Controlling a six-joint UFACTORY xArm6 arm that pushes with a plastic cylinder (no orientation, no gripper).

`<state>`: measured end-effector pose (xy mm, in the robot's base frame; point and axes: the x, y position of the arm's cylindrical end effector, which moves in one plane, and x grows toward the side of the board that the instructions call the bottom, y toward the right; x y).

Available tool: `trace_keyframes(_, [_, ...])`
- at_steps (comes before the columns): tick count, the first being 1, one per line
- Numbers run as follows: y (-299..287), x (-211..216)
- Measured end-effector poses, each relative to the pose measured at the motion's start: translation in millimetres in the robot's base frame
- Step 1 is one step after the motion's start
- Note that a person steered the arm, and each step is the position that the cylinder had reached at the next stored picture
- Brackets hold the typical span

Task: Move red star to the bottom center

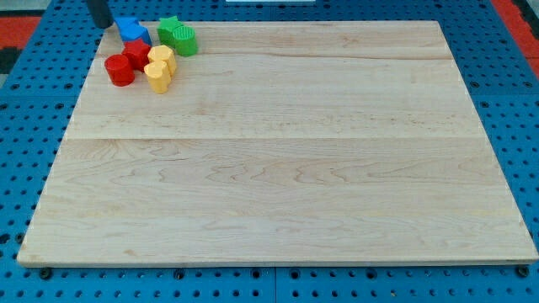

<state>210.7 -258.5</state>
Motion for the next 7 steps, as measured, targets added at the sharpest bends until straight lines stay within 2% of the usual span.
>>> trace_keyframes(1, [66,92])
trace_keyframes(3, [129,136])
trace_keyframes(4, [189,178])
trace_keyframes(5, [195,194])
trace_keyframes(6, [245,236])
trace_keyframes(7, [279,258])
